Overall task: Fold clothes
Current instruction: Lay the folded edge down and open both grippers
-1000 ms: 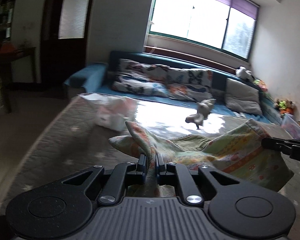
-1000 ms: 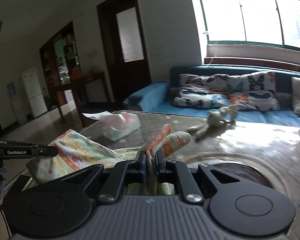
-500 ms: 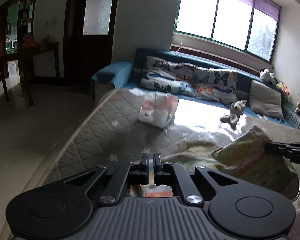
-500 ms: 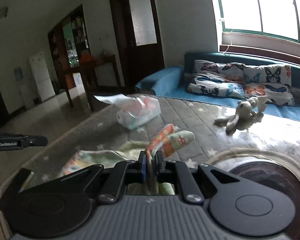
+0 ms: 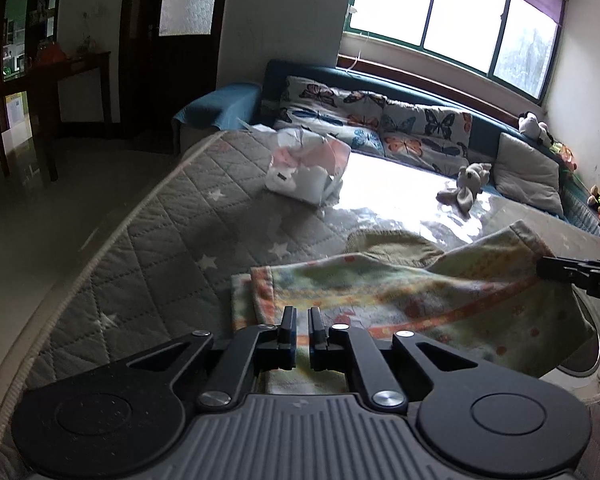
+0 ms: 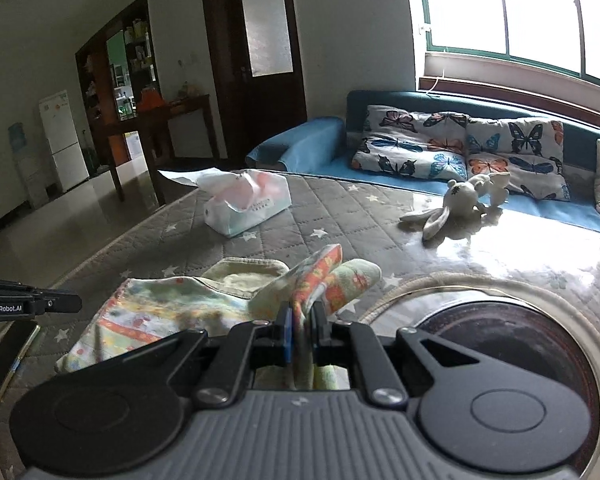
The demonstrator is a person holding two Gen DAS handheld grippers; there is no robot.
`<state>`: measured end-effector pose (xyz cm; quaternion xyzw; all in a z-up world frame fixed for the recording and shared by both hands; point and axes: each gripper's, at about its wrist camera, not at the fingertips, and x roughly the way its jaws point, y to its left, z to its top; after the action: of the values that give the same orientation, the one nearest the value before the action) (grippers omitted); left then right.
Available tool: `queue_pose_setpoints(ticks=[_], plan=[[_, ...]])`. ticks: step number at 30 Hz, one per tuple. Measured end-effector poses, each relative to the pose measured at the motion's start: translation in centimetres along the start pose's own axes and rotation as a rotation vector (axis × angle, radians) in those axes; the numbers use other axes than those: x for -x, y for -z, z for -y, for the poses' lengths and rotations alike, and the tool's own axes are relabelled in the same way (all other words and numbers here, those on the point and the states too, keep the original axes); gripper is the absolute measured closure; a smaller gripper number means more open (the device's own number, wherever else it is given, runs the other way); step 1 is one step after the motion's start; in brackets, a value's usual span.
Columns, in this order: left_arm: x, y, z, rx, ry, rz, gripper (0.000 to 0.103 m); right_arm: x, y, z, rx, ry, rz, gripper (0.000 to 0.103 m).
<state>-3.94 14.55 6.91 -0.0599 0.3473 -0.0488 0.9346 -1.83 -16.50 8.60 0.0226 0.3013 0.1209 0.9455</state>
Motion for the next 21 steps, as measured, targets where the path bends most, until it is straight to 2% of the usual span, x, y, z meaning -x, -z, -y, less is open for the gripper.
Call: queue_pose_setpoints(ticks=[7,9,13,17,21], plan=[[-0.8,0.4,0.7,-0.008,0.003,-0.03,0.093,-0.4,0.2,0.6,-0.01,0.015,-0.022,0.094],[-1.0,0.6,0.8,-0.01,0.002,-0.039,0.088,-0.6,0.4,0.9,-0.014,0.02,-0.029,0.094],[-1.3,0.9,1.0,-0.016,-0.007,-0.054,0.07,-1.0,0.9,1.4,-0.024,0.033,-0.046,0.092],[-1.5,1.2,1.1,-0.018,-0.009,-0.063,0.061,-1.1,1.1,2.0,-0.037,0.058,-0.055,0.088],[-1.7,1.3,1.3,-0.021,-0.012,-0.07,0.055,-0.9,1.1,2.0,-0.032,0.057,-0.056,0.087]])
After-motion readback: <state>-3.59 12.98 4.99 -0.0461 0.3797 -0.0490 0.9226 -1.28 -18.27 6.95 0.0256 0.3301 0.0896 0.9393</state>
